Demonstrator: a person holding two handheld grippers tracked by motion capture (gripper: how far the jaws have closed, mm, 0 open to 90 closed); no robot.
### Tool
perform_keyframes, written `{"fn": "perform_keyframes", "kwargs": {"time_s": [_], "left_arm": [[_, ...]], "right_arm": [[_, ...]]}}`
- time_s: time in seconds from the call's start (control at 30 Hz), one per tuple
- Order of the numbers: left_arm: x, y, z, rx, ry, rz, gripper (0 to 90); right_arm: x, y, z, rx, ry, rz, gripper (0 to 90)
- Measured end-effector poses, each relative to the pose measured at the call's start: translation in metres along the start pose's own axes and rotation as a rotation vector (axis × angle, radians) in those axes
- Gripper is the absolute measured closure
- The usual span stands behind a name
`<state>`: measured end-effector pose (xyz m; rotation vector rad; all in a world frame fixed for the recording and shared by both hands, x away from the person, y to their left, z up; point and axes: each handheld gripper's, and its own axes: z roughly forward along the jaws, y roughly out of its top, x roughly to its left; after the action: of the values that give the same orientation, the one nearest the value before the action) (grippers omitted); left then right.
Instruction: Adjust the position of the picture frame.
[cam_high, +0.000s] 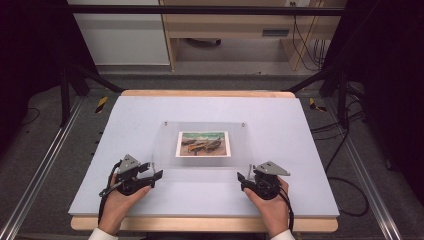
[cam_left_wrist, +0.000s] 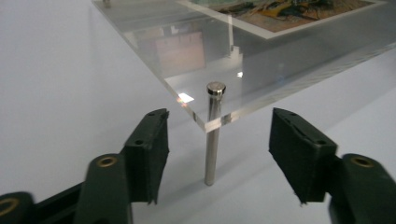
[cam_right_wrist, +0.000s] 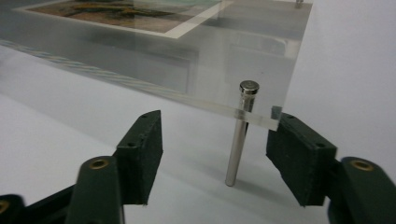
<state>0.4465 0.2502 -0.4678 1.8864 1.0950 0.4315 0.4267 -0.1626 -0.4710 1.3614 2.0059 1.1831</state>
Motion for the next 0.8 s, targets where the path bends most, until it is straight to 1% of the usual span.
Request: {"fn": "perform_keyframes", "kwargs": {"time_s": [0.03,0.07,0.1,0.13,0.17,0.2,0.23,0.27,0.3,0.4,0.5,0.53,0.63,0.8], "left_arm": [[0.001,0.000,-0.001,-0.003,-0.007,-0.001,30.2],[0.002,0.000,-0.002,-0.003,-0.011,-0.001,27.2],[0.003,0.000,-0.003,-0.001,-0.014,0.001,24.8],[0.003,0.001,-0.004,-0.001,-0.021,-0.005,24.8],[0.004,0.001,-0.005,0.002,-0.028,-0.011,22.1],[0.004,0.001,-0.007,0.002,-0.034,-0.006,20.7],[0.005,0.001,-0.009,-0.005,-0.038,-0.005,17.2],[0.005,0.002,-0.010,-0.007,-0.043,-0.004,17.2],[0.005,0.002,-0.011,-0.006,-0.048,-0.006,15.3],[0.006,0.003,-0.013,-0.024,-0.062,-0.008,11.5],[0.007,0.005,-0.016,-0.042,-0.081,-0.002,8.5],[0.008,0.005,-0.016,-0.042,-0.085,-0.002,7.6],[0.008,0.005,-0.017,-0.044,-0.086,-0.002,7.6],[0.006,0.007,-0.018,-0.060,-0.087,0.000,7.4]], "right_arm": [[0.000,0.000,-0.002,0.001,0.004,-0.003,27.7],[-0.002,-0.001,-0.006,0.009,-0.002,-0.029,21.1],[-0.002,-0.001,-0.007,0.014,-0.001,-0.038,19.2],[-0.002,-0.001,-0.007,0.014,-0.001,-0.038,19.2],[-0.003,-0.001,-0.009,0.016,0.005,-0.041,17.6],[-0.004,0.000,-0.010,0.014,0.011,-0.039,15.8],[-0.005,0.002,-0.012,0.011,0.013,-0.041,13.2],[-0.005,0.002,-0.012,0.011,0.013,-0.041,13.2],[-0.005,0.003,-0.013,0.005,0.014,-0.046,12.4],[-0.007,0.006,-0.015,-0.009,0.023,-0.053,9.7],[-0.008,0.007,-0.017,-0.024,0.033,-0.058,9.2],[-0.009,0.008,-0.018,-0.028,0.029,-0.060,9.2],[-0.010,0.008,-0.019,-0.029,0.028,-0.058,9.1],[-0.013,0.009,-0.021,-0.041,0.022,-0.045,9.2]]}}
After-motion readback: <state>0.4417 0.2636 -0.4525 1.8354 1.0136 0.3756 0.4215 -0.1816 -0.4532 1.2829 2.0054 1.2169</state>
